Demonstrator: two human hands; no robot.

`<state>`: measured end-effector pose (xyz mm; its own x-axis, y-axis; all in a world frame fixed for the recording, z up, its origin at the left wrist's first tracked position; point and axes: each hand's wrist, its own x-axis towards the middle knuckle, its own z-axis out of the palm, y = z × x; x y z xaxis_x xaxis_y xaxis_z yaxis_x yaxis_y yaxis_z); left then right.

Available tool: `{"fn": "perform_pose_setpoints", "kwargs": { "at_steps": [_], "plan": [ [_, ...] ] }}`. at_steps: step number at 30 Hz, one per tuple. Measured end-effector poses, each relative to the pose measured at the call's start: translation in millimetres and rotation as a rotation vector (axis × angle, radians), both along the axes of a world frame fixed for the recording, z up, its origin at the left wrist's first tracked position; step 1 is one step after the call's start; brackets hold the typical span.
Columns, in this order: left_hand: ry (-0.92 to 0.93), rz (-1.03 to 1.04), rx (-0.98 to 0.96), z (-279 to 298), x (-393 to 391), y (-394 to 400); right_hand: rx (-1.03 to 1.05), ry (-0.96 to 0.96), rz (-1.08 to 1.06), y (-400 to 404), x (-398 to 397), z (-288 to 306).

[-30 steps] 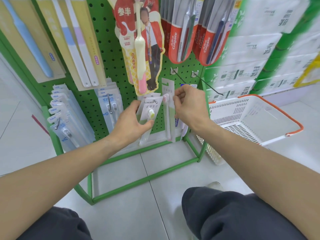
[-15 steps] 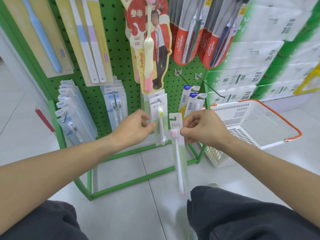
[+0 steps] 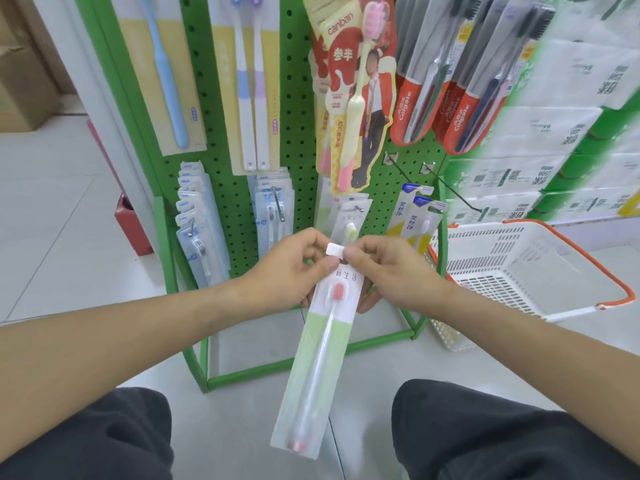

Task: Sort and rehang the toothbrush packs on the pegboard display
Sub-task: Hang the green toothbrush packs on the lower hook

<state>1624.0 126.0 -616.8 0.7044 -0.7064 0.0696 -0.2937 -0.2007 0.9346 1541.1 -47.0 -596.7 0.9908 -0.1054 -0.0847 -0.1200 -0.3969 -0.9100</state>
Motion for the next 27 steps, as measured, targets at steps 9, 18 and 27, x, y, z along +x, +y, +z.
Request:
{"fn": "perform_pose_setpoints", "kwargs": {
  "at_steps": [9, 18, 27],
  "plan": [
    [0.135, 0.018, 0.021, -1.6, 3.9, 19.2, -0.075, -0.130, -0.210, 20.5, 14.6, 13.0],
    [0.219, 0.133, -0.092, 6.1, 14.4, 22.0, 0.127, -0.190, -0.129, 28.2, 19.3, -3.7],
    [0.204, 0.162, -0.003, -9.4, 11.9, 23.2, -0.428, -0.400, -0.021, 22.8, 28.6, -22.6]
  ]
}}
